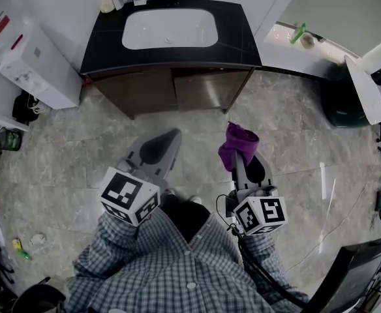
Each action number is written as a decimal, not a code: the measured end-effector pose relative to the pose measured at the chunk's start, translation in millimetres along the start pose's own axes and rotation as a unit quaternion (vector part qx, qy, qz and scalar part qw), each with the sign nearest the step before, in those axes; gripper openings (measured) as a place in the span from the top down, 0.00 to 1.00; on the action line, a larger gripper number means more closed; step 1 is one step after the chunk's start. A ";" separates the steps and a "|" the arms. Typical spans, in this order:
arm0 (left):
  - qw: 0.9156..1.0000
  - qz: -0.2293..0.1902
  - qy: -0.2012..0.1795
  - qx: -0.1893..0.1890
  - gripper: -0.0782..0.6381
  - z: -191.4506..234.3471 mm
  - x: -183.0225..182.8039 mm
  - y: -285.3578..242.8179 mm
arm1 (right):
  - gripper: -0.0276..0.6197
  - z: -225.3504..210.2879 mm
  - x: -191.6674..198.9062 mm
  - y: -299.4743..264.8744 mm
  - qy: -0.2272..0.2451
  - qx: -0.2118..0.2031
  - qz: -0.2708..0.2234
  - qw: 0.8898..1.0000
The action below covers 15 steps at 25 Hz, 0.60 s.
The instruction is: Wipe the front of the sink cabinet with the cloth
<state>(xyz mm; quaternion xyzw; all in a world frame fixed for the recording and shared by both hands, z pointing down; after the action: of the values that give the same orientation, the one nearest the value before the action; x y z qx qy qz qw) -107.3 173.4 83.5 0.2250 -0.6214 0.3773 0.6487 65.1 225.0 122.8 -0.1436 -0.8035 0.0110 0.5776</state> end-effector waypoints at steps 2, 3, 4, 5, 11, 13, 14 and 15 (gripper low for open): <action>1.000 0.000 0.001 0.002 0.88 -0.4 1.4 -0.1 | 0.84 -0.1 0.5 -0.4 -0.002 0.002 0.001 1.000; 1.000 0.001 0.002 0.003 0.88 -0.4 2.1 0.1 | 0.84 0.1 0.6 -0.5 -0.002 0.003 0.001 1.000; 1.000 0.001 0.003 0.003 0.88 -0.4 2.9 0.2 | 0.84 0.4 0.7 -0.5 -0.002 0.003 0.001 1.000; 1.000 0.002 0.004 0.004 0.88 -0.5 3.6 0.2 | 0.84 0.5 0.6 -0.3 -0.001 0.004 0.002 1.000; 1.000 0.004 0.005 0.007 0.88 -1.2 4.9 -0.9 | 0.84 0.5 -0.8 1.7 0.004 0.010 -0.002 1.000; 1.000 0.005 0.005 0.009 0.88 -1.3 5.4 -0.7 | 0.84 1.3 -0.4 2.6 0.002 0.011 -0.002 1.000; 1.000 0.006 0.006 0.010 0.88 -1.5 5.6 -0.4 | 0.84 1.8 -0.3 3.1 0.001 0.011 -0.003 1.000; 1.000 0.006 0.006 0.010 0.88 -1.9 5.5 -0.3 | 0.84 2.1 -0.2 3.7 0.000 0.010 -0.002 1.000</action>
<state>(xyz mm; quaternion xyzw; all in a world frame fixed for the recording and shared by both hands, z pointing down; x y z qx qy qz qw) -106.2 175.9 88.7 0.2258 -0.6152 0.3883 0.6479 64.0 228.8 121.3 -0.1357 -0.8034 0.0178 0.5795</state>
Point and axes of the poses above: the fingertips, and each gripper's own axes: y backward along the fingers, z to its left, x out of its underside, the point moved 3 cm from there along y, backward along the fingers, and after that the axes turned 5 degrees about -y, right-handed, at the moved point
